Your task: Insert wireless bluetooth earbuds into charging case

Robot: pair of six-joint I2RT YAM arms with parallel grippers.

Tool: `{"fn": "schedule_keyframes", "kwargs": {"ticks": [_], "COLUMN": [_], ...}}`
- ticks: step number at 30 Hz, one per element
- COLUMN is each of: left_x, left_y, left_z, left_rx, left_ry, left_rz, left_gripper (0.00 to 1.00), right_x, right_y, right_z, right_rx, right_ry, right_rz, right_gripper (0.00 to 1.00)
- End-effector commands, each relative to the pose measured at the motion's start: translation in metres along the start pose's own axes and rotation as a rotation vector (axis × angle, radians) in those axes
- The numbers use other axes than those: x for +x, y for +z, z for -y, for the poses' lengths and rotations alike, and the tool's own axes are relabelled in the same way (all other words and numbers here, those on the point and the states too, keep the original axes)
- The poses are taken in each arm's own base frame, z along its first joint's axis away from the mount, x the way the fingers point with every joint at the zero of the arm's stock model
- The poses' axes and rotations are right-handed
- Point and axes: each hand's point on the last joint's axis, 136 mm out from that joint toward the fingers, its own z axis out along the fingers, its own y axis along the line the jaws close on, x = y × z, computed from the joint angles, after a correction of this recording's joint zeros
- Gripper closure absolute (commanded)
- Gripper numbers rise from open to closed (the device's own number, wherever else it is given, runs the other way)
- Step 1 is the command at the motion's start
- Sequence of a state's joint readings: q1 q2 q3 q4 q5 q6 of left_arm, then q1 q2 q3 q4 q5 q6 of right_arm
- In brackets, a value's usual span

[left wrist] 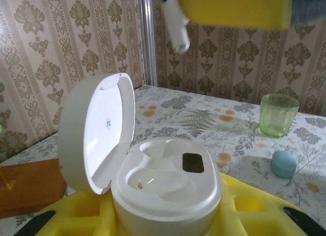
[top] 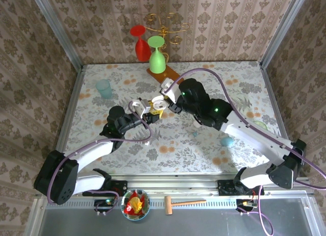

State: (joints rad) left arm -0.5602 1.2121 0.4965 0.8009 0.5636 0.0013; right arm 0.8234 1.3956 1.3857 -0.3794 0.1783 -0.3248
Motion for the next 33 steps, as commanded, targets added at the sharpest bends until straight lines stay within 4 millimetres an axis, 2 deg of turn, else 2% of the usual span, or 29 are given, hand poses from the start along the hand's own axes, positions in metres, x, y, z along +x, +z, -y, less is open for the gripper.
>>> {"fn": "schedule_keyframes", "kwargs": {"ticks": [1, 12, 23, 33], "left_x": [-0.021, -0.027, -0.036, -0.039], "left_y": [0.004, 0.008, 0.009, 0.008], "left_z": [0.0, 0.001, -0.001, -0.006], "left_rx": [0.027, 0.043, 0.038, 0.009], "left_ry": [-0.019, -0.056, -0.088, -0.112], "left_rz": [0.059, 0.094, 0.112, 0.121], "left_gripper": [0.95, 0.95, 0.95, 0.95], "right_x": [-0.019, -0.02, -0.007, -0.001], "right_y": [0.007, 0.02, 0.035, 0.033], "right_z": [-0.005, -0.02, -0.028, -0.038], "right_rx": [-0.023, -0.071, -0.089, -0.131], "right_ry": [-0.049, -0.042, -0.052, -0.055], "right_rz": [0.053, 0.064, 0.026, 0.015], "right_gripper": [0.86, 0.86, 0.87, 0.86]}}
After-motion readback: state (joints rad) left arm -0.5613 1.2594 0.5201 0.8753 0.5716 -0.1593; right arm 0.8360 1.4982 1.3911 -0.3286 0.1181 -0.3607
